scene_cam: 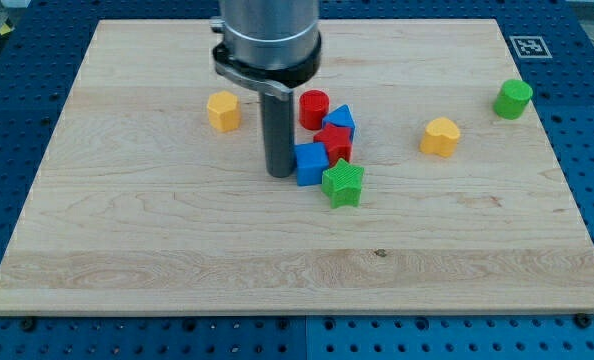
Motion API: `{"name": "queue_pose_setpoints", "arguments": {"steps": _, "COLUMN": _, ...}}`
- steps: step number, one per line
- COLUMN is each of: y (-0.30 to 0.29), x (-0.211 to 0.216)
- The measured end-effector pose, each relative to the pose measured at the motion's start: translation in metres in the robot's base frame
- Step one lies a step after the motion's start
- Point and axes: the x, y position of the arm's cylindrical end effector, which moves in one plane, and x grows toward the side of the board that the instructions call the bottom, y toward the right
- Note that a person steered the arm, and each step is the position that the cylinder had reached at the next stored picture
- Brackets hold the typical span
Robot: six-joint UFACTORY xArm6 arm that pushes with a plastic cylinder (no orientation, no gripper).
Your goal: Push the yellow hexagon slightly parallel to the left of the red circle
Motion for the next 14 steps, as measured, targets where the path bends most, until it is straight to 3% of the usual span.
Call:
{"name": "queue_pose_setpoints", "arguments": {"steps": 2, "y": 0.016, "x": 0.0}}
{"name": "queue_pose_setpoints", "arguments": {"steps": 5, "y": -0.115, "x": 0.004}}
{"name": "queue_pose_setpoints", "arguments": {"steps": 6, "y": -0.139, "x": -0.008}}
{"name": "queue_pose_setpoints", "arguments": {"steps": 7, "y": -0.146, "x": -0.046}}
{"name": "queue_pose_setpoints", "arguments": {"steps": 9, "y": -0.146, "x": -0.126}}
{"name": "queue_pose_setpoints", "arguments": {"steps": 11, "y": -0.142, "x": -0.112}}
{"name": "queue_pose_setpoints", "arguments": {"steps": 14, "y": -0.075, "x": -0.11}}
